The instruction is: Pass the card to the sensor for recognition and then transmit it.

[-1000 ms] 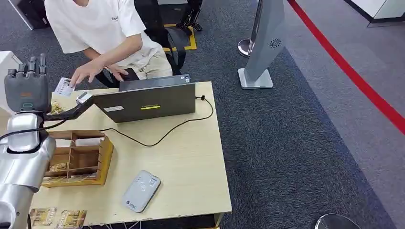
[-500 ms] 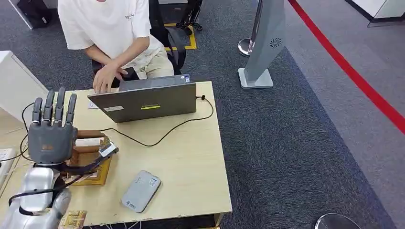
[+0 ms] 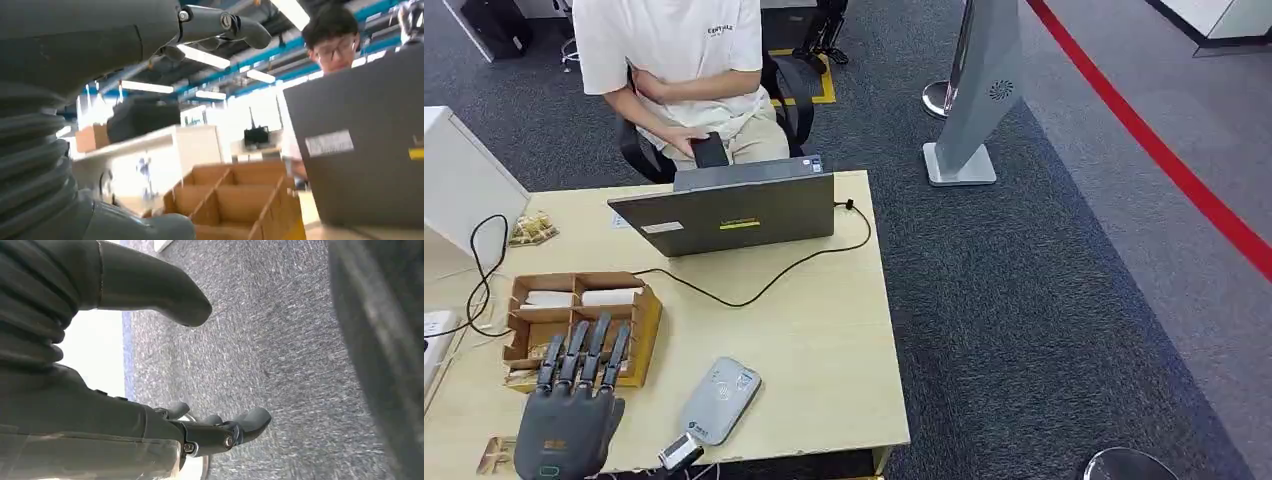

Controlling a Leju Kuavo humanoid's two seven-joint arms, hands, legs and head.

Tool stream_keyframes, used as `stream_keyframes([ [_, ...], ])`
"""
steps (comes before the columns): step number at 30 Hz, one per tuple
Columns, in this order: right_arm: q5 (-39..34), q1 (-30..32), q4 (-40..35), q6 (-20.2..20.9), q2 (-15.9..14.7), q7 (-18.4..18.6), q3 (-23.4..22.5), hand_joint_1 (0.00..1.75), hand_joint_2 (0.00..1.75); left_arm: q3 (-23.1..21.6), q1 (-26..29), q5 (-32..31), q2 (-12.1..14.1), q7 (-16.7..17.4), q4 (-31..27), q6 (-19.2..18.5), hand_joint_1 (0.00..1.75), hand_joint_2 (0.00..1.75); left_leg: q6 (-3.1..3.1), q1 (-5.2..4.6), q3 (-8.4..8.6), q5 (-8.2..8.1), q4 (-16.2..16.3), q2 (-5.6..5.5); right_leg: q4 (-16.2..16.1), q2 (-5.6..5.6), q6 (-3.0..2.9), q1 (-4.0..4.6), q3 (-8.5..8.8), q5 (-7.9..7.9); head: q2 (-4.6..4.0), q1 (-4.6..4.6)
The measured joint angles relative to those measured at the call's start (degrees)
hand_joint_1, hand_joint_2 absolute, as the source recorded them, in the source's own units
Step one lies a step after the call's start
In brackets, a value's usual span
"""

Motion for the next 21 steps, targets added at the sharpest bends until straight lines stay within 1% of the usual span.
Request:
stream_keyframes([
  [2,0.15,-0.01,0.0,0.0,0.02,0.29,-0.13,0.0,1.75,-0.24,1.44,1.38,0.31,1.64,0.0,-2.01,0.0,1.75,0.0,0.0,0.0,0.0,0.0,-0.01,0.0,0.0,0.0,0.0,0.0,0.0,0.02,0.0],
  [9,0.37,-0.01,0.0,0.22,0.07,0.57,-0.2,0.0,1.75,-0.26,3.49,3.81,0.53,4.57,0.53,-3.26,0.0,1.75,0.0,0.0,0.0,0.0,0.0,-0.03,0.0,-0.03,0.0,0.0,0.03,0.01,0.02,0.0],
  [15,0.68,-0.02,0.0,0.07,0.09,0.74,-0.2,0.0,1.75,0.52,3.84,3.54,0.11,5.27,2.08,-2.98,0.0,1.75,0.0,0.0,0.0,0.0,0.0,-0.04,0.0,-0.04,0.0,0.0,0.03,0.0,0.02,0.0],
  [21,1.24,-0.03,0.0,0.24,0.09,0.92,-0.2,0.0,1.75,3.69,3.91,2.83,-1.52,5.08,4.22,-2.8,0.0,1.75,0.0,0.0,0.0,0.0,0.0,-0.05,0.01,-0.04,0.0,0.0,0.03,0.0,0.02,0.0],
])
